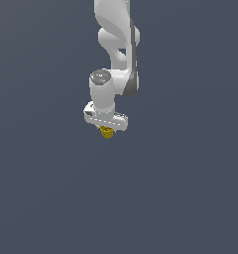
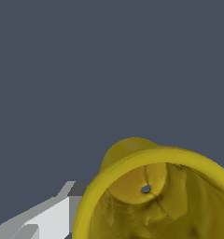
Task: Pick up the object and move it to a goal position.
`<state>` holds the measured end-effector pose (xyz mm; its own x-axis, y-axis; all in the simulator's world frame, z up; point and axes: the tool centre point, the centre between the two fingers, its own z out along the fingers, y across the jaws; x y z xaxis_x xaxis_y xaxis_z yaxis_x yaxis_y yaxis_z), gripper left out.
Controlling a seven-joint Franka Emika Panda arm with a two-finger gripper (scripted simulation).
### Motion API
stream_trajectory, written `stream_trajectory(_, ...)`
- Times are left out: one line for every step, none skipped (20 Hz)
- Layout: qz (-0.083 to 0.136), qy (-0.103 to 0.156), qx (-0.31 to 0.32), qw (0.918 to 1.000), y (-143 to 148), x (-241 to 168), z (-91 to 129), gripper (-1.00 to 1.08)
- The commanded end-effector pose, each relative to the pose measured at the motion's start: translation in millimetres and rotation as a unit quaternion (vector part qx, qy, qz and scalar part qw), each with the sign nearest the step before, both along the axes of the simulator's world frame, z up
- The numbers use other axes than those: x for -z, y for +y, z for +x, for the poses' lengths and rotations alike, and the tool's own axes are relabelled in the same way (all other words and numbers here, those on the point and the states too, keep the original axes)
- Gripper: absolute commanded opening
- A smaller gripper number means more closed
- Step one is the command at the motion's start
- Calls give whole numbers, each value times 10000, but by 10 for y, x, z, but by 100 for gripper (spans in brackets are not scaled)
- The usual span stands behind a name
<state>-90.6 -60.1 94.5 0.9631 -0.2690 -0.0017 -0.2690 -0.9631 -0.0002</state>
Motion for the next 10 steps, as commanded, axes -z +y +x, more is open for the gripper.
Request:
stream_trajectory(0, -7, -3, 10000, -73, -40, -107, -100)
stream_trajectory(0, -7, -3, 10000, -98, -52, -142, -100)
stream_trajectory(0, -7, -3, 10000, -120, -62, -173, -100)
stream_trajectory(0, -7, -3, 10000, -139, -71, -200, -100)
stream_trajectory(0, -7, -3, 10000, -155, -79, -223, -100)
stream_trajectory(0, -7, -3, 10000, -169, -85, -242, -100)
stream_trajectory(0, -7, -3, 10000, -181, -91, -257, -100)
stream_trajectory(0, -7, -3, 10000, -189, -95, -268, -100)
stream_trajectory(0, -7, -3, 10000, -196, -98, -274, -100)
stream_trajectory(0, -7, -3, 10000, -200, -100, -276, -100)
